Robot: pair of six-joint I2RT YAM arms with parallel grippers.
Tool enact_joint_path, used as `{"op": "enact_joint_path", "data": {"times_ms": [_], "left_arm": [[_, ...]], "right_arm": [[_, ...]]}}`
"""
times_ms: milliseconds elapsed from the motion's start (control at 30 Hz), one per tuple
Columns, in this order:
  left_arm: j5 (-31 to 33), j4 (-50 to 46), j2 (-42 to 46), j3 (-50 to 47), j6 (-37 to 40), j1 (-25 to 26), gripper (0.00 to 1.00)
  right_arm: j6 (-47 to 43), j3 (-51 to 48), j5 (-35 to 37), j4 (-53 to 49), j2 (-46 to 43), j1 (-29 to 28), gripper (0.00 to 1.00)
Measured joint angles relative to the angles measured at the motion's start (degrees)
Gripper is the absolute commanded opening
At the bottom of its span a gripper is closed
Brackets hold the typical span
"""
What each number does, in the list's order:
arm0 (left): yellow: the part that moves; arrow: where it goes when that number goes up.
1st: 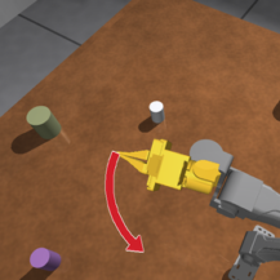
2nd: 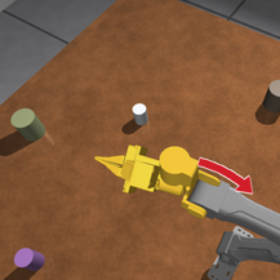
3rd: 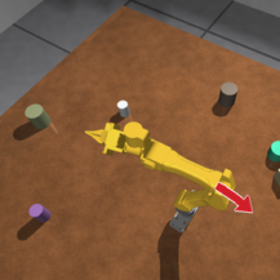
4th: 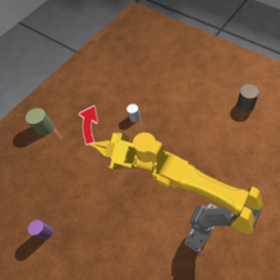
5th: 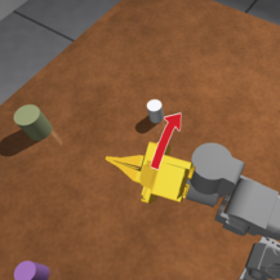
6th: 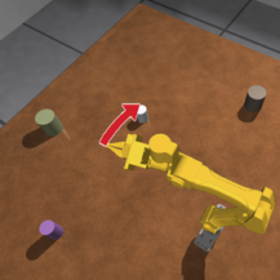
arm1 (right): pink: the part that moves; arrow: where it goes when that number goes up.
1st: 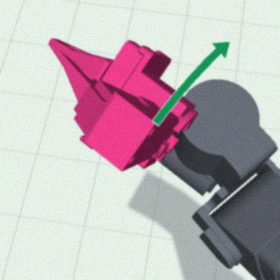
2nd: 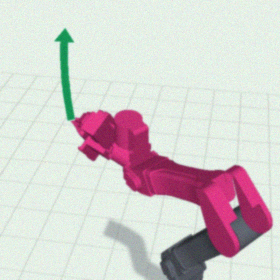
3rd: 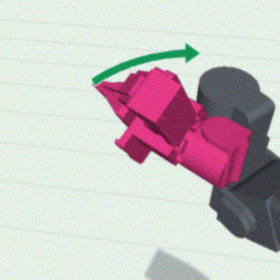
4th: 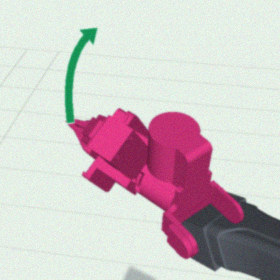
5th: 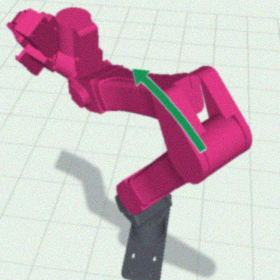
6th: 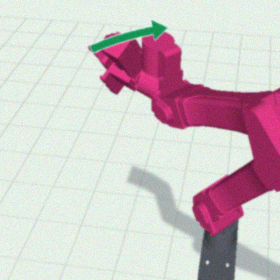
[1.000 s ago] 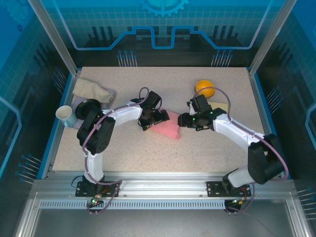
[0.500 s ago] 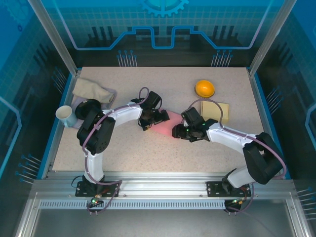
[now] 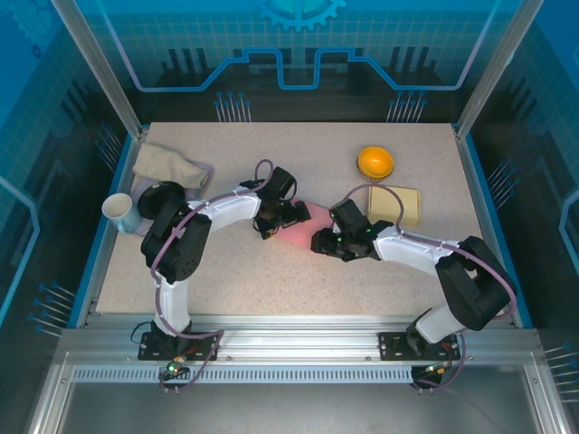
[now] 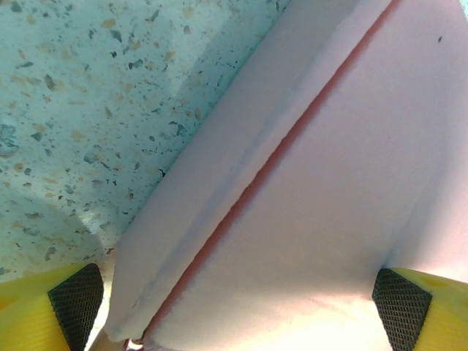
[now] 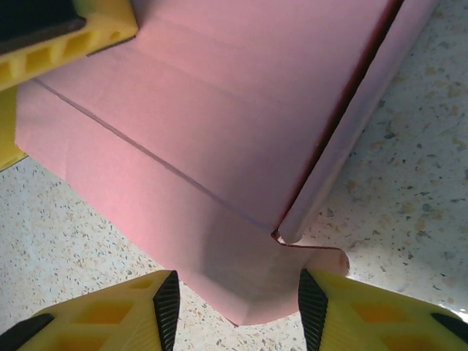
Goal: Fold the paper box
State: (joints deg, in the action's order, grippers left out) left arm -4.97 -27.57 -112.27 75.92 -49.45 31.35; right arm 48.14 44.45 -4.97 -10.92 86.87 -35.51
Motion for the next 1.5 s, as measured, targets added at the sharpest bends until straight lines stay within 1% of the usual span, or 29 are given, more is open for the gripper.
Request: {"op": "enact_joint_path", "data": {"times_ms": [300,400,533,967,1033,1433,1500], "left_arm": [[0.0,0.2,0.0,-0.11,0.02,-0.07,0.99],[0.0,0.28,0.0,-0.15,0.02,-0.07,0.99],[0.0,0.44,0.02,-0.22,0.02,-0.07,0.99],[0.07,0.72,0.0,-0.22,0.02,-0.24,0.99],[0.2,0.87,0.02,-0.22,0.02,-0.35,0.99],[0.24,0.9,0.02,-0.26,0.02,-0.46,0.99],[0.24,0.9,0.0,-0.26,0.0,-0.46,0.99]], "right_arm": [[-0.13,0.0,-0.26,0.42,0.76,-0.94,0.45],[-0.5,0.0,-0.2,0.55,0.81,-0.94,0.39],[-1.7,0.11,0.04,0.39,0.81,-0.96,0.36],[-6.99,1.7,1.51,-1.6,1.66,-1.01,0.35],[-8.17,1.92,1.77,-1.62,1.86,-1.01,0.32],[-14.69,2.05,3.63,-1.38,2.95,-1.27,0.31],[-16.33,2.05,3.93,-1.31,3.15,-1.27,0.29]]}}
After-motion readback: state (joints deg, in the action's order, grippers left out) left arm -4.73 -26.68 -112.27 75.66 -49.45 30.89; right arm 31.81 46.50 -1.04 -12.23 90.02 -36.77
